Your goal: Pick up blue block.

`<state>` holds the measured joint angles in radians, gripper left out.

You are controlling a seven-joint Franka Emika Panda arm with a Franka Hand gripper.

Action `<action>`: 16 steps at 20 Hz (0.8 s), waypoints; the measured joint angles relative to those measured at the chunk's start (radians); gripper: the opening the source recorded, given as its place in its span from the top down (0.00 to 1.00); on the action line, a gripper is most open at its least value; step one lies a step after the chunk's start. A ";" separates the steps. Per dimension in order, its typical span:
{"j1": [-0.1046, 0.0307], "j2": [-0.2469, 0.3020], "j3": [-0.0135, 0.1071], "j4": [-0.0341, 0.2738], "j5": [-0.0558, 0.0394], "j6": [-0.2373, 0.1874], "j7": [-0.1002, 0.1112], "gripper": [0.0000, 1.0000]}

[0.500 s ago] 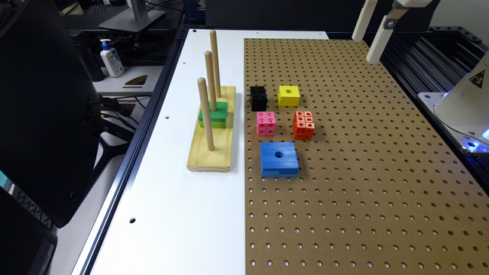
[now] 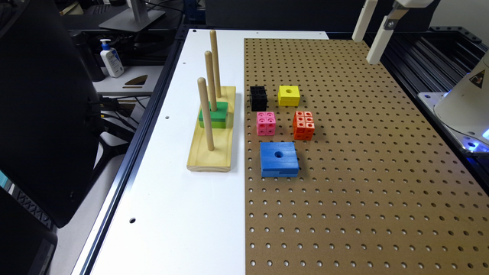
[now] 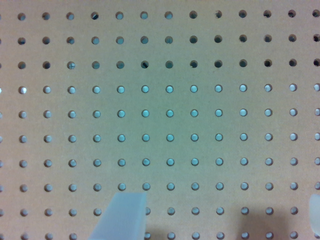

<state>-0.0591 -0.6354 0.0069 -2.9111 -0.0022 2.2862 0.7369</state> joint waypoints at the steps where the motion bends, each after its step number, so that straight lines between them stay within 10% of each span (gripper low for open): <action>1: 0.007 0.000 0.002 0.002 0.0019 0.000 0.005 0.00; 9: 0.039 0.001 0.013 0.013 0.0141 0.010 0.019 0.00; 16: 0.099 0.080 0.023 0.070 0.0161 0.055 0.085 0.00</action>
<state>0.0398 -0.5557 0.0297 -2.8408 0.0139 2.3414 0.8219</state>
